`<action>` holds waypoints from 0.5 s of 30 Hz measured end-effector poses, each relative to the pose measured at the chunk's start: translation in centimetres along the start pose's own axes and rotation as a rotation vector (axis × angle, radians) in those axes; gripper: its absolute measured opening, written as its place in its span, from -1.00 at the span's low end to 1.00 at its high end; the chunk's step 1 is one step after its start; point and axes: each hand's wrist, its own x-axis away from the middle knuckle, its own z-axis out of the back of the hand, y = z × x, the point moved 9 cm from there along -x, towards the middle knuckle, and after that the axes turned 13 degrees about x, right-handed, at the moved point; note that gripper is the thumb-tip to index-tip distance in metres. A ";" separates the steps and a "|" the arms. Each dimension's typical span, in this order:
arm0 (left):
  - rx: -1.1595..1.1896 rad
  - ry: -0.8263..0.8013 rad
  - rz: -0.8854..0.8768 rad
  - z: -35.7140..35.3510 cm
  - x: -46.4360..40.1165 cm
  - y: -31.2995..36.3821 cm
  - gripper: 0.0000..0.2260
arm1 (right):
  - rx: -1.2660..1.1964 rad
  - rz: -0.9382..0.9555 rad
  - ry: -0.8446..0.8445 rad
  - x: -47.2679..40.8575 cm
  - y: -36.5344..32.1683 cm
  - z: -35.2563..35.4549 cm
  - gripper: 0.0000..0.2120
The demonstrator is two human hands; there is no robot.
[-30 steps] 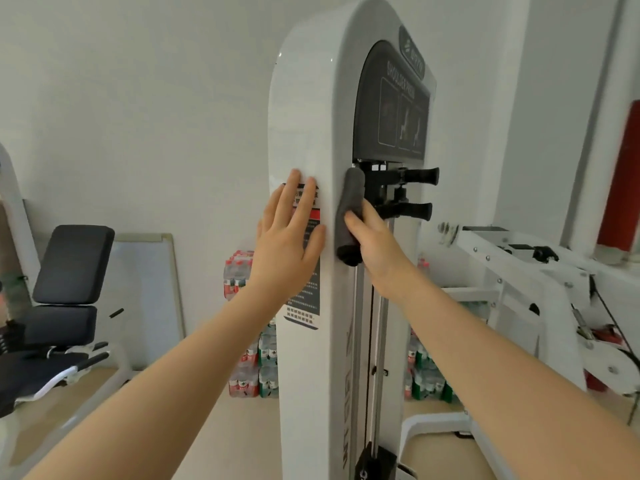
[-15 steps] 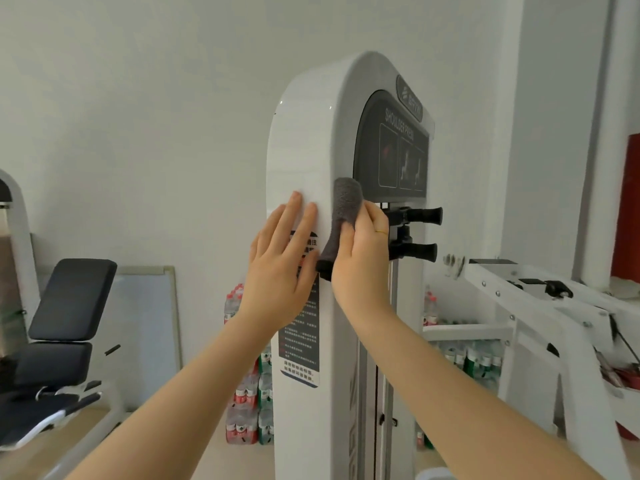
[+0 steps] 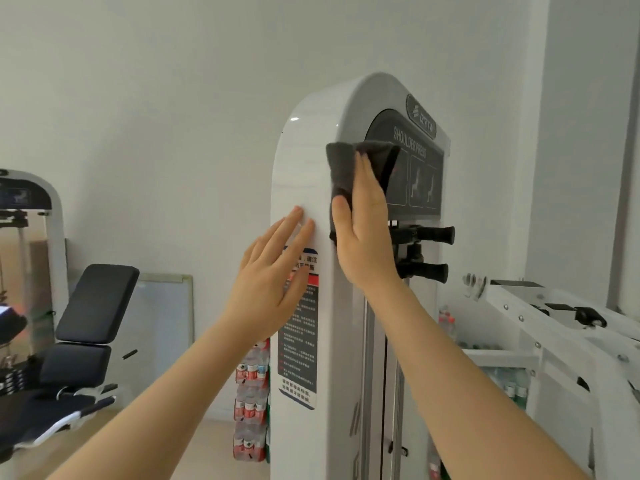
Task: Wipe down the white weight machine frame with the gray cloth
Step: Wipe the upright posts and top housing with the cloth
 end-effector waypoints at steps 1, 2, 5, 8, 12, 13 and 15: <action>0.016 0.002 0.018 -0.1 -0.3 -0.1 -0.54 | 0.004 0.050 -0.033 0.3 -0.1 -0.2 -0.50; 0.036 0.006 0.036 -0.1 -0.7 -0.1 -0.54 | 0.017 0.094 -0.053 0.2 -0.1 -0.4 -0.49; 0.066 0.040 0.042 0.3 -2.4 0.0 -0.54 | 0.064 0.151 -0.058 -2.0 -0.3 0.0 -0.52; 0.031 0.066 0.021 1.2 -4.5 0.3 -0.56 | 0.092 0.136 -0.039 -6.1 0.3 0.8 -0.52; -0.029 0.048 0.000 1.8 -7.1 1.1 -0.58 | 0.098 0.047 -0.076 -10.6 3.0 1.1 -0.53; -0.032 0.046 0.006 1.9 -7.5 1.2 -0.58 | 0.099 0.029 -0.094 -11.4 3.8 1.1 -0.52; -0.045 0.039 0.010 2.0 -8.3 1.4 -0.56 | 0.096 -0.014 -0.125 -12.6 5.2 1.2 -0.52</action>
